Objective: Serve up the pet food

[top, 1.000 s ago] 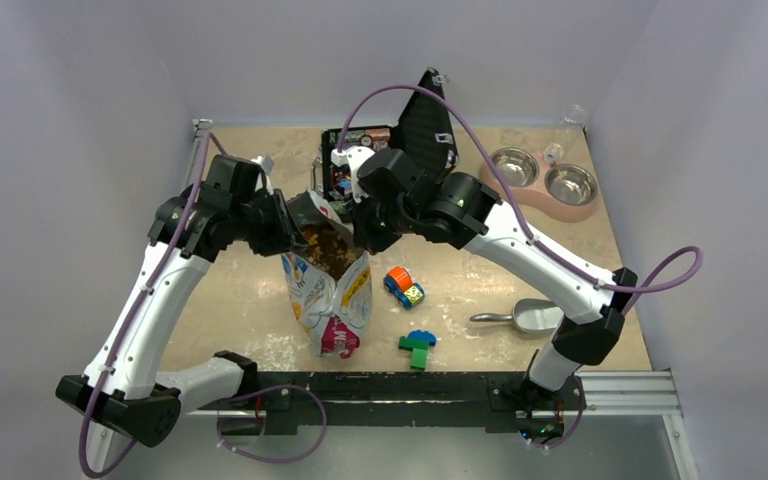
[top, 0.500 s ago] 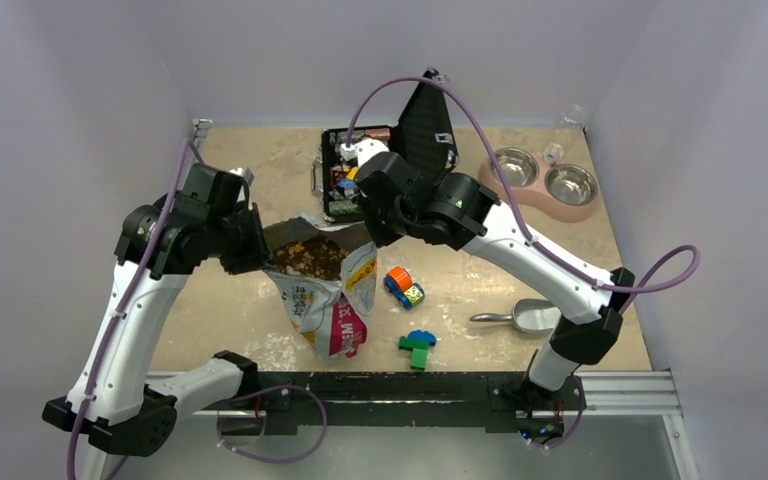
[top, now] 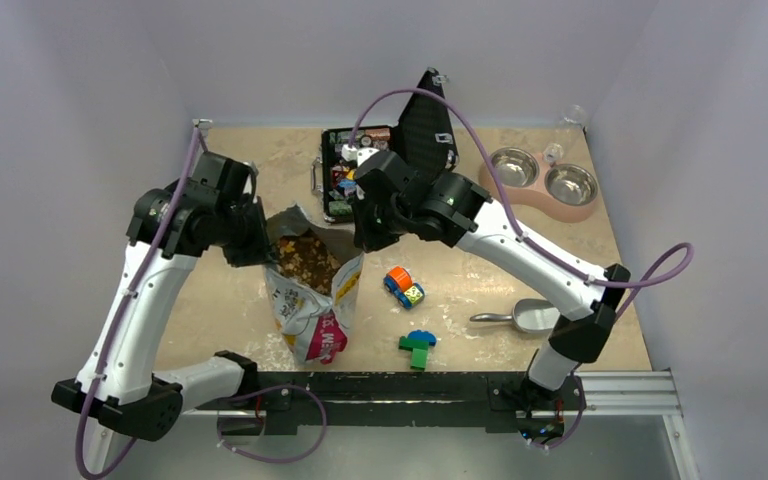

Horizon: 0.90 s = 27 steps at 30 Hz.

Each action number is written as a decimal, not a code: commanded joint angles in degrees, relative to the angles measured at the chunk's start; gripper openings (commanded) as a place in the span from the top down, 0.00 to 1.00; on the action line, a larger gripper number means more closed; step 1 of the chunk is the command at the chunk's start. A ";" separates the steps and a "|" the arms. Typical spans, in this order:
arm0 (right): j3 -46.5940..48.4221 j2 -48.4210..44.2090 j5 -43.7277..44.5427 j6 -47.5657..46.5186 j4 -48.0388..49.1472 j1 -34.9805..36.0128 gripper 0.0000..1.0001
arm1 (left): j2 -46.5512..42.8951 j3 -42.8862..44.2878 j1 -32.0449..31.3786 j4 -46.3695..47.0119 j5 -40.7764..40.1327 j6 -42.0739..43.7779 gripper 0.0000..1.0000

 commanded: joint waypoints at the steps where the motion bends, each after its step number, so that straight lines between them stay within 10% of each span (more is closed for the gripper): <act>1: -9.36 -7.01 -2.99 5.77 7.05 -0.93 1.00 | -3.80 -8.90 0.10 17.24 13.91 -5.76 1.00; 10: -23.56 -14.87 6.37 3.56 1.52 -4.99 0.99 | -1.60 -13.49 -0.28 31.69 27.10 -15.07 1.00; 20: -17.12 -7.95 -0.47 -5.71 3.23 -4.71 0.56 | 1.89 -11.49 -0.95 29.78 29.60 -12.25 1.00; 27: -10.13 -1.51 -4.78 -11.20 6.09 -4.62 0.54 | -1.58 -15.96 -0.95 28.45 30.05 -9.36 1.00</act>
